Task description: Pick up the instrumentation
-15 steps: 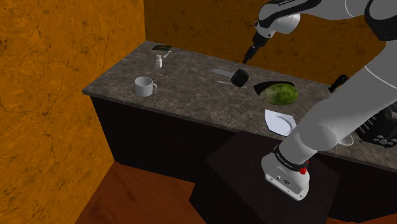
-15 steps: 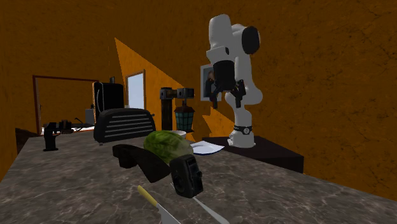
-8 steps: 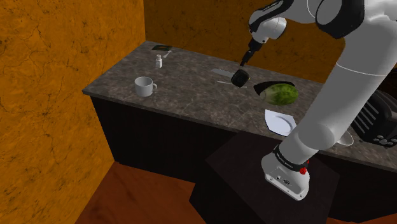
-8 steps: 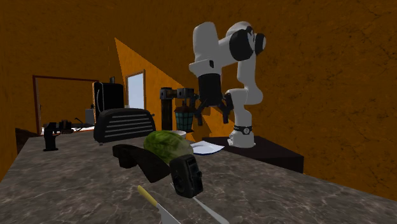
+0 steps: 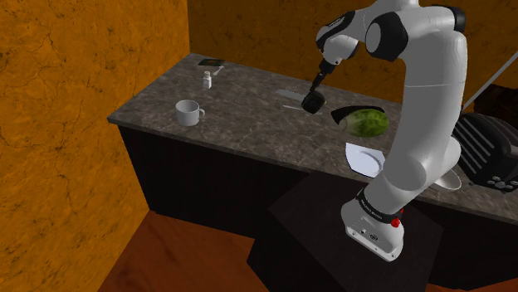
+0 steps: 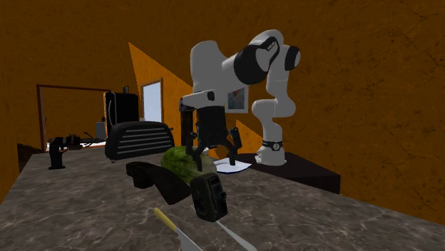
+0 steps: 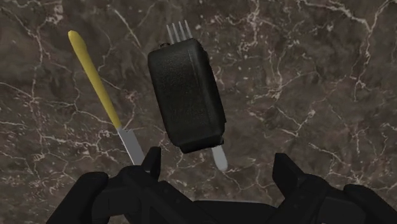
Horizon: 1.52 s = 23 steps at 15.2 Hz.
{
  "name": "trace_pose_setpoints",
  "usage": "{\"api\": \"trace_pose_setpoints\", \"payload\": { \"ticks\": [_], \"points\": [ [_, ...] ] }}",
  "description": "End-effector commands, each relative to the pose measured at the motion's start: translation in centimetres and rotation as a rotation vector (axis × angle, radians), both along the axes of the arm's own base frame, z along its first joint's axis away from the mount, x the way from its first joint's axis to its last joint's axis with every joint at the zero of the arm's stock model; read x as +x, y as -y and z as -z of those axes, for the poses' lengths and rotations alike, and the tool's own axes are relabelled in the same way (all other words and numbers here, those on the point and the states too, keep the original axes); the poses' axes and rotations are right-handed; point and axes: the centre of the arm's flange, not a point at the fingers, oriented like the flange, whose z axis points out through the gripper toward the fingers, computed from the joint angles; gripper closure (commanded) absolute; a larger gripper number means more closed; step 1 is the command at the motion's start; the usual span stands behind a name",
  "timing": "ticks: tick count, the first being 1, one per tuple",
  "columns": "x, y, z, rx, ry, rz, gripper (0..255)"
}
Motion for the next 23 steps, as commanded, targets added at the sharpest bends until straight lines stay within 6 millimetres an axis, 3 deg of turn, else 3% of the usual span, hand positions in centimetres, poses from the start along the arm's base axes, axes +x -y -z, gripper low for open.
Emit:
{"api": "trace_pose_setpoints", "payload": {
  "ticks": [1, 8, 10, 11, 20, 23],
  "points": [
    [0.6, 1.2, 1.0, 0.004, -0.001, -0.006, 0],
    [0.6, 1.2, 5.0, 0.004, -0.001, -0.006, 0],
    [0.6, 1.2, 5.0, 0.004, -0.001, -0.006, 0],
    [0.6, 1.2, 5.0, 0.004, -0.001, -0.006, 255],
    [0.6, 1.2, 5.0, 0.004, -0.001, -0.006, 255],
    [0.6, 1.2, 3.4, 0.004, -0.001, -0.006, 255]
  ]
}}
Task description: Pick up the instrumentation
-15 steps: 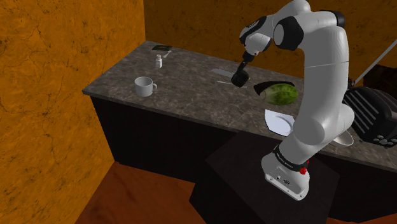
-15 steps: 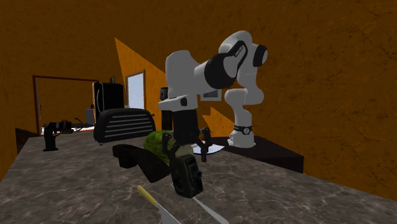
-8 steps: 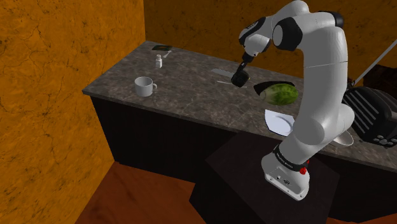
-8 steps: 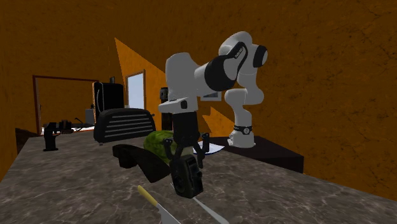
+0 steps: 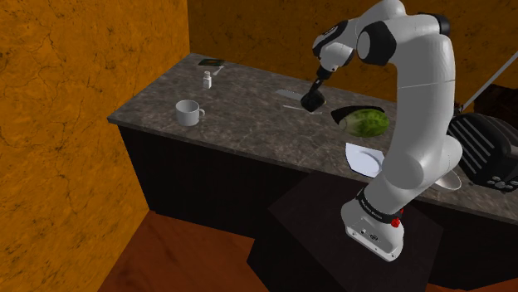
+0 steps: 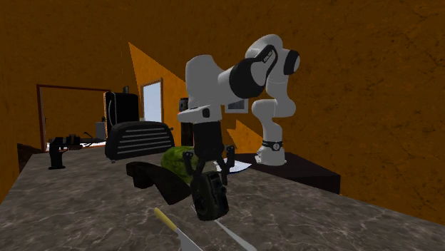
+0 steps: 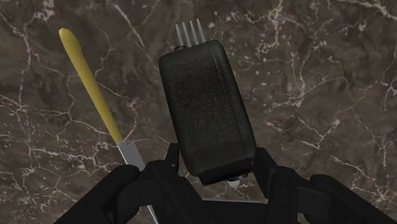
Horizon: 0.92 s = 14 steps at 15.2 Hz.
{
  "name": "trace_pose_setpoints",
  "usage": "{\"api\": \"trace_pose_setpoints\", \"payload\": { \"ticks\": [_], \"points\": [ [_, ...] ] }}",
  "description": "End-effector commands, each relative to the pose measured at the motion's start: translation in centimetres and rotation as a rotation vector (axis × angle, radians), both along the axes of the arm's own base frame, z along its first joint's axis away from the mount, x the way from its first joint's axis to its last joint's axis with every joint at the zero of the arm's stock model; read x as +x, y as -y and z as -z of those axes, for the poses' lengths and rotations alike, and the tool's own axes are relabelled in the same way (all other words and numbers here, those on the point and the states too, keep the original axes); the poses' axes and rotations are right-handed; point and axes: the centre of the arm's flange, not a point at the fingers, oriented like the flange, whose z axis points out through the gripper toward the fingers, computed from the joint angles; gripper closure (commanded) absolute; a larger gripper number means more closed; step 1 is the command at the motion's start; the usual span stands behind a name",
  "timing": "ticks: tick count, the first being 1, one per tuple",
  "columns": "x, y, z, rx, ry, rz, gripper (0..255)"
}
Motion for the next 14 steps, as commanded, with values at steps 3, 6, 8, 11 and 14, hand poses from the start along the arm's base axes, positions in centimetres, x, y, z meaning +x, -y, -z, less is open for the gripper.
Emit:
{"api": "trace_pose_setpoints", "payload": {
  "ticks": [3, 6, 8, 11, 14],
  "points": [
    [-0.2, 0.0, -2.1, 0.000, 0.000, 0.000, 255],
    [-0.2, 0.0, -3.7, 0.000, 0.000, 0.000, 255],
    [-0.2, 0.0, -4.8, 0.000, 0.000, 0.000, 255],
    [-0.2, 0.0, -6.4, 0.000, 0.000, 0.000, 255],
    [-0.2, 0.0, -7.0, 0.000, 0.000, 0.000, 255]
  ]
}}
